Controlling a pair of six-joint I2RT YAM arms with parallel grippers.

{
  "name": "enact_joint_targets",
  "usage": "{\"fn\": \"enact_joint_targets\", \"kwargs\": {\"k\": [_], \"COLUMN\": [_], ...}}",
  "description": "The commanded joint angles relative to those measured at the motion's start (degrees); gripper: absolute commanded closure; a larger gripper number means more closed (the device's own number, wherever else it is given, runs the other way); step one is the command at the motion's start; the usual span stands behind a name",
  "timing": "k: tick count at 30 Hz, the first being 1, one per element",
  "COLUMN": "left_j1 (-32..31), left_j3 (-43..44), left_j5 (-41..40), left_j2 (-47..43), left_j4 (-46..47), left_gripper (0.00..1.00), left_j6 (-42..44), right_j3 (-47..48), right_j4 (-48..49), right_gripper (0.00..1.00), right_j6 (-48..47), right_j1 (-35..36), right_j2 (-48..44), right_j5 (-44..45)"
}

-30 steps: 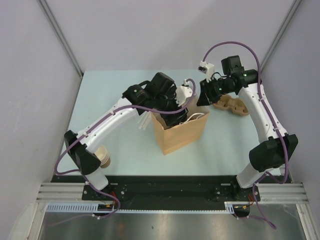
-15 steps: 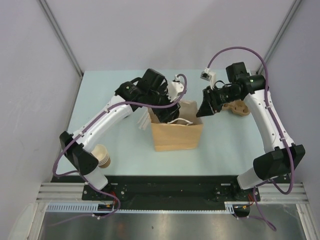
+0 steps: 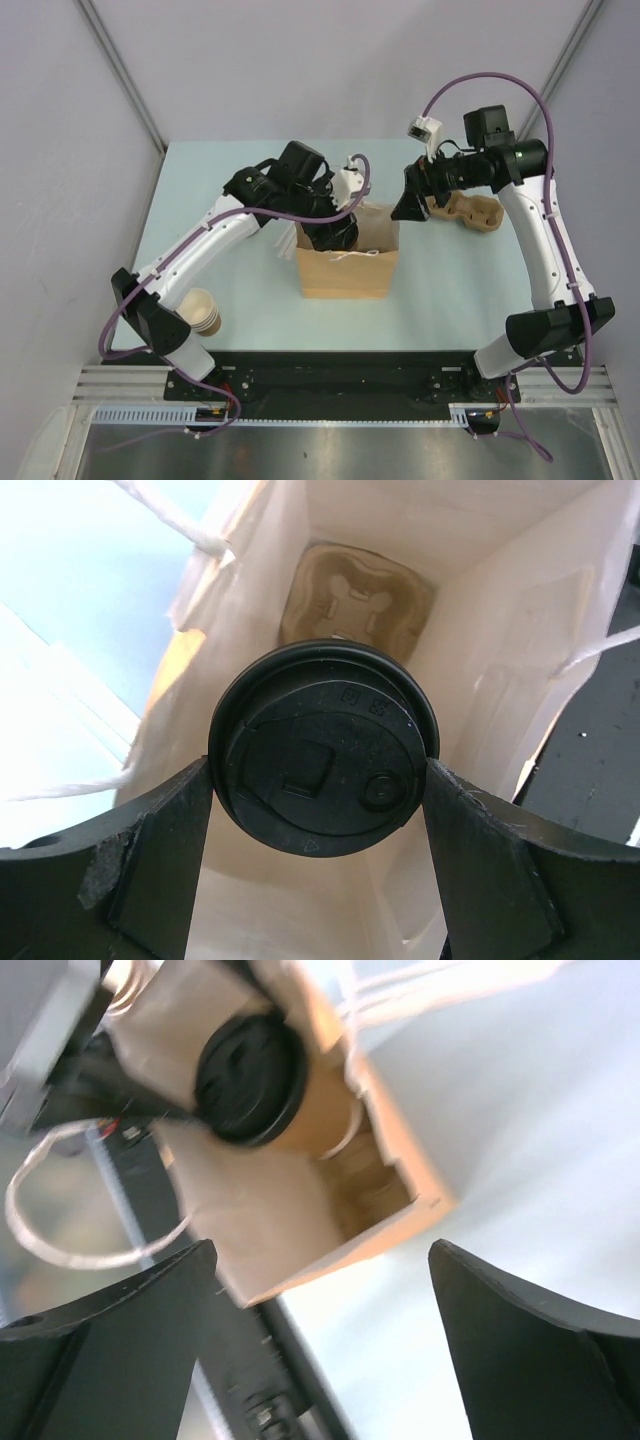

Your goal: Pack the takeout coffee

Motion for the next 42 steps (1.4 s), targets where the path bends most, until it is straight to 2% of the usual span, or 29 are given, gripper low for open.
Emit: {"fn": "enact_joint_targets", "kwargs": {"k": [1,10,12,15,17,18,19,23,25,27,32,35,42], "left_j1": [0.14,0.05,0.05,-0.04,0.05,0.05,0.05,0.05,0.05,0.14,0.05,0.05,-0.65], "left_j3": [-1.19,-3.74,-4.62,-6.63,-7.69,-8.57,-9.01,-10.86,-11.74,-12.44,-14.46,-15.95,-25.6], "left_j5": [3.38,4.44,4.35,4.09,4.09,4.0,4.17,3.91,3.21,1.63,-3.2,-4.26,-6.37], "left_j2": [-3.87,-5.54,-6.07,-7.38,-7.91,-8.26,-8.53,-9.76,-10.55,-11.16,-14.15,-15.56,-20.56], "left_j4": [0.43,0.61,0.7,1.49,1.93,2.1,2.37,3.42,3.77,4.39,9.31,11.86,20.45], "left_gripper": [0.91,0.91,0.91,0.91,0.91,0.91,0.91,0.91,0.92,0.92,0.92,0.92,0.93], "left_j6": [1.16,1.33,1.33,0.63,0.28,-0.33,-0.51,-1.57,-2.01,-2.44,-3.23,-3.24,-0.43], "right_j3": [3.28,6.27,6.09,5.39,4.43,3.38,2.58,-0.94,-1.99,-2.78,-5.68,-7.96,-20.34], "right_j4": [11.32,13.7,14.4,13.71,13.35,13.09,13.09,15.28,15.72,17.91,27.83,31.53,38.04], "right_gripper": [0.05,0.06,0.09,0.17,0.27,0.39,0.45,0.64,0.8,1.0,1.0,1.0,1.0], "right_j6": [1.93,-1.77,-1.85,-1.68,-1.33,-1.24,-1.24,-0.19,-0.1,1.47,7.45,10.88,11.77], "right_j1": [3.17,10.47,10.82,11.43,12.22,12.49,13.27,14.95,15.56,16.62,17.67,17.85,22.42], "right_j2": [0.71,8.71,9.77,11.17,11.18,10.91,10.56,7.32,6.09,3.98,-1.38,-4.81,-12.81], "right_j5": [7.97,10.43,9.65,7.2,5.87,5.43,5.17,6.82,7.88,10.6,19.38,21.59,28.71]}}
